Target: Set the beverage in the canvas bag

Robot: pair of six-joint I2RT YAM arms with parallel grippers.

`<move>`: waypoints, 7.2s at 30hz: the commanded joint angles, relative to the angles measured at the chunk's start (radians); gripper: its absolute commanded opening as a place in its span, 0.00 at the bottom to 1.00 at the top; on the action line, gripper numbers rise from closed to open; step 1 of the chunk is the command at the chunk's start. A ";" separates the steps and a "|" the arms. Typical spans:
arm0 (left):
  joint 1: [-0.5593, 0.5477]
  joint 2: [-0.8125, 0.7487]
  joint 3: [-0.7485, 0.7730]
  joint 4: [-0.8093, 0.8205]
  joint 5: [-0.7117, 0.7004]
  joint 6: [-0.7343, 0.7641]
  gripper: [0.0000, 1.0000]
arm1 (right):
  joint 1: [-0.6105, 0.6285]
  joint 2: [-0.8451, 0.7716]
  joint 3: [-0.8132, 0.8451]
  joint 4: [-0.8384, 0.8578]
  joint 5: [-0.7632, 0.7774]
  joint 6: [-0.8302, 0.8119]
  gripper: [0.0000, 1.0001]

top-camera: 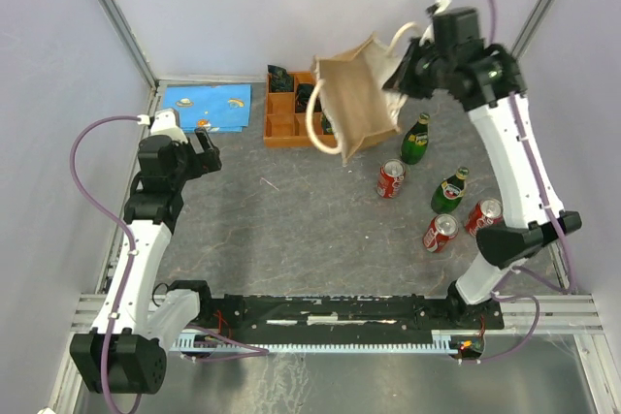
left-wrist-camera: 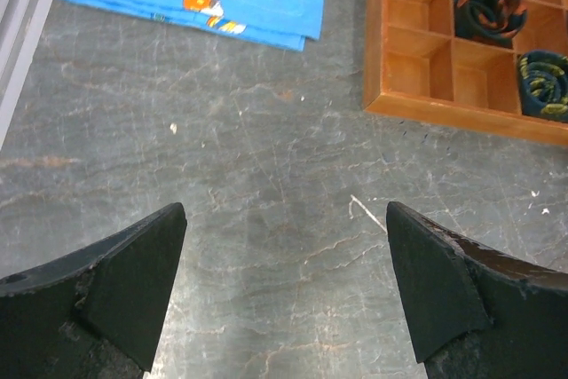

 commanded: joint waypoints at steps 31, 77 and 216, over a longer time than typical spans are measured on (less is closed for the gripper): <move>0.005 0.012 0.169 -0.203 0.560 0.055 0.97 | 0.520 -0.111 -0.936 0.318 0.302 0.636 0.61; -0.475 0.303 0.185 -0.182 0.443 -0.005 0.20 | 0.581 -0.277 -0.818 -0.009 0.552 0.369 0.00; -0.317 0.255 0.282 -0.198 0.472 -0.009 0.98 | 0.133 0.181 -0.575 -0.097 0.239 -0.063 0.25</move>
